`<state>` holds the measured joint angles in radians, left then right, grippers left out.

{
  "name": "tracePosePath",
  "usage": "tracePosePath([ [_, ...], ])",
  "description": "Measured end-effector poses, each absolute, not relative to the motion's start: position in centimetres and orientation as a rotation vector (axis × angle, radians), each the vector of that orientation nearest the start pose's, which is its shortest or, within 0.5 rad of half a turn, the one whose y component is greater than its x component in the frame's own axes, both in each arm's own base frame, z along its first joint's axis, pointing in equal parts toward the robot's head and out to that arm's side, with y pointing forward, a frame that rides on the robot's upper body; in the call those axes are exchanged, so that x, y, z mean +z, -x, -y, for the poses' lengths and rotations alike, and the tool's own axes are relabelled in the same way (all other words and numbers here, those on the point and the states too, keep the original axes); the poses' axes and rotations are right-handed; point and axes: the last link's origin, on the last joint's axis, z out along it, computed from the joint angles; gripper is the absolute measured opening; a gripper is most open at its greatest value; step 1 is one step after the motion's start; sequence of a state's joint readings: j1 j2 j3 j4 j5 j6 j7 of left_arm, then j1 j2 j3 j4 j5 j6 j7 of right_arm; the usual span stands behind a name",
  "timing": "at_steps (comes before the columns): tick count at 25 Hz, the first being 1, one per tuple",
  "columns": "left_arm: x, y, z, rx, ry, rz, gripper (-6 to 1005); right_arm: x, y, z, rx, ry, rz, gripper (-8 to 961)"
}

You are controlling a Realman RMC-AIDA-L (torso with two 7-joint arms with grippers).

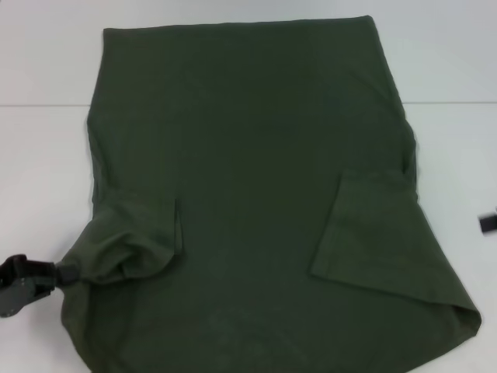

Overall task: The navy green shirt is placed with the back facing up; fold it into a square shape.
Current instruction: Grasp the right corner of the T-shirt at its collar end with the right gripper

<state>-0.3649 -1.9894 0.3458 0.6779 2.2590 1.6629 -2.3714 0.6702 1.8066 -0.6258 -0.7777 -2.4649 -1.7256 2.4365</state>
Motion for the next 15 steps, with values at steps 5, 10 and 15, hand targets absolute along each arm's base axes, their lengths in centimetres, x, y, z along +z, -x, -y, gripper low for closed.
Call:
tracePosePath([
  [5,6.2,35.4,-27.6,0.891,-2.135,-2.377,2,11.8,-29.6,-34.6,0.002,2.399,-1.735,687],
  [10,6.2,35.0,-28.1,0.893,-2.143,-2.363,3,9.6,-30.3,-33.5,-0.098,2.462,-1.702,687],
  [15,6.1,34.5,-28.6,0.910,-2.145,-2.343,2,7.7,-30.9,-33.2,-0.171,2.450,-1.691,687],
])
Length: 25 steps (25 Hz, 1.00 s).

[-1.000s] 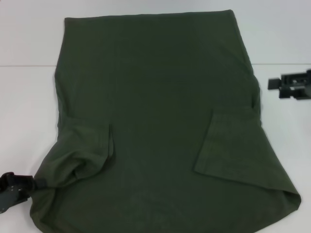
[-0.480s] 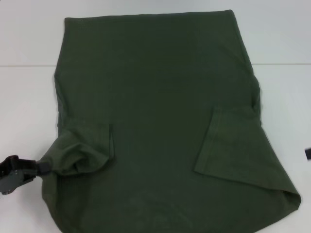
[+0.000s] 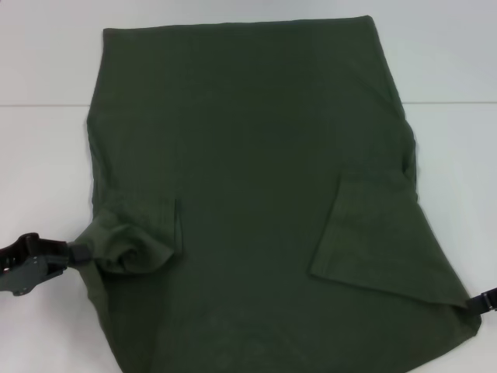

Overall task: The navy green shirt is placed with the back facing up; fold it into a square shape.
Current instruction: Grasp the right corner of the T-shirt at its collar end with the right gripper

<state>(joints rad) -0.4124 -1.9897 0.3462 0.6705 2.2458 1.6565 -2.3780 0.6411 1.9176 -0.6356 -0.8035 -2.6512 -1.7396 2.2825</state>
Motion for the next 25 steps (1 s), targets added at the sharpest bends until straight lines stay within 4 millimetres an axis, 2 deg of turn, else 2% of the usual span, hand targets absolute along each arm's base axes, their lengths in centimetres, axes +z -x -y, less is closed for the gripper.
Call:
tracePosePath([
  [6,6.0,34.3,-28.8,0.915,-2.144,-2.333,2,6.3,-30.8,-33.3,-0.188,2.451,-1.674,687],
  [25,5.9,34.3,-28.8,0.928,-2.136,-2.337,3,4.1,-30.2,-33.6,-0.269,2.476,-1.637,682],
])
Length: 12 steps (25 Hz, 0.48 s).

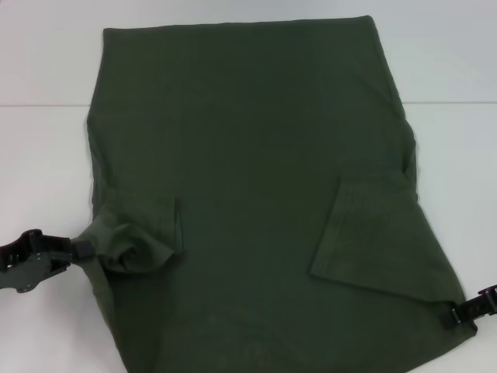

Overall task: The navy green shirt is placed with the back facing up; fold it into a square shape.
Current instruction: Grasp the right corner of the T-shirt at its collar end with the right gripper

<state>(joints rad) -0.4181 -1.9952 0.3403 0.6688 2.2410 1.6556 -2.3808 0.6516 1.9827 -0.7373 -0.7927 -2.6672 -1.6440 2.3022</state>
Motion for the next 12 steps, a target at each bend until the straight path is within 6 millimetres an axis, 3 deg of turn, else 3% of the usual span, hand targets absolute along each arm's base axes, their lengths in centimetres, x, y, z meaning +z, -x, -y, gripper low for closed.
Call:
tracePosePath([
  [12,6.03,34.53,-28.53,0.941,-2.124,-2.350,3,3.28,-29.24,-33.72,-0.237,2.512,-1.638,681],
])
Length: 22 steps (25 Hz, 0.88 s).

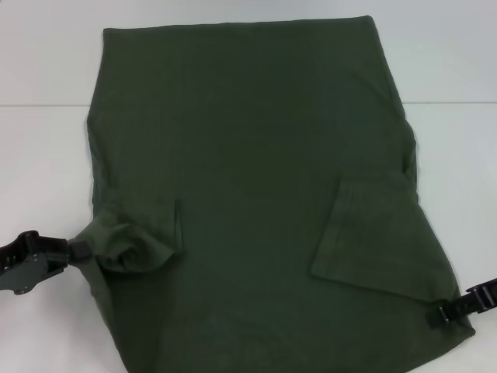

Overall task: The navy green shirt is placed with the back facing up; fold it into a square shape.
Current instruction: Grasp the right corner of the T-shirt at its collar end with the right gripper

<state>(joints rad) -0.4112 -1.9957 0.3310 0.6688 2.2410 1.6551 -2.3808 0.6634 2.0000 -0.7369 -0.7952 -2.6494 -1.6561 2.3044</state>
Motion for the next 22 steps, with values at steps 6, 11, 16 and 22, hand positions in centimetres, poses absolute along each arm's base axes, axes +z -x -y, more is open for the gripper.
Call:
tracePosePath([
  [6,6.0,34.5,-28.5,0.940,-2.124,-2.351,2,5.1,-29.8,-33.5,-0.238,2.472,-1.666,670],
  [11,6.0,34.6,-28.4,0.941,-2.122,-2.354,2,5.7,-30.4,-33.3,-0.248,2.449,-1.671,665],
  [16,6.1,34.6,-28.4,0.943,-2.121,-2.356,2,5.6,-30.6,-33.3,-0.255,2.449,-1.656,666],
  [22,6.1,34.6,-28.5,0.952,-2.119,-2.356,2,5.1,-30.8,-33.2,-0.283,2.445,-1.645,666],
])
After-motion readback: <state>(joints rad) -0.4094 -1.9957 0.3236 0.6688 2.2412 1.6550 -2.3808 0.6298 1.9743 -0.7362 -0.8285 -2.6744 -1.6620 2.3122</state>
